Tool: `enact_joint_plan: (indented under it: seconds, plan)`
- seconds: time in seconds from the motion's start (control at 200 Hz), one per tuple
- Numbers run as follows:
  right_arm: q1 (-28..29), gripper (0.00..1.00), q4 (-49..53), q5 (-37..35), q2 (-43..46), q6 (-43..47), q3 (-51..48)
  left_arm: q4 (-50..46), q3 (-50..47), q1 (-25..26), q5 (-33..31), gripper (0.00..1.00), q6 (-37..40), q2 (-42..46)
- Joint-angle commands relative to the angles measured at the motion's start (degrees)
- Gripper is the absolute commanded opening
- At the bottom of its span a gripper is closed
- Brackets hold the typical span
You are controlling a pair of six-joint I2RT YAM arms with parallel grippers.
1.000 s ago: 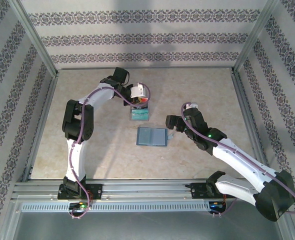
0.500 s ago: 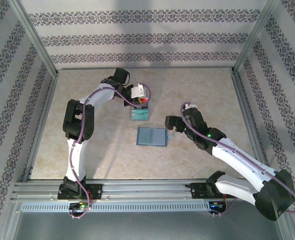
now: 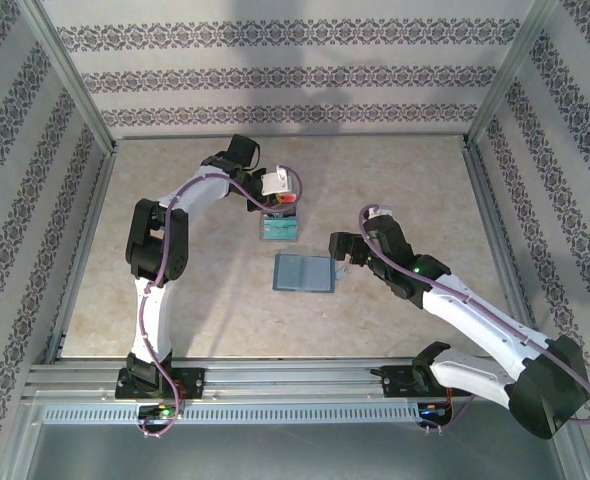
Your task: Take the credit cards out of the card holder
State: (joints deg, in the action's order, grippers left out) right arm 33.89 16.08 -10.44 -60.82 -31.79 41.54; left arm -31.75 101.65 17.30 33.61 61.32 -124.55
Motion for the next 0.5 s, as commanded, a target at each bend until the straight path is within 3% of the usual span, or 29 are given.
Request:
enact_joint_plan:
  seconds: [0.0,0.45,0.495]
  plan:
    - [0.2,0.98,-0.9,0.8,-0.5,-0.6,1.8,-1.6,2.8,0.4,-1.3,0.03,0.5,1.6]
    - [0.3,0.98,-0.8,0.6,-0.8,-0.2,2.1,-6.9,4.7,0.4,-1.4,0.04,2.1,-0.8]
    - [0.3,0.98,-0.8,0.6,-0.7,-0.1,2.1,-6.7,4.5,0.4,-1.4,0.12,2.1,-0.7]
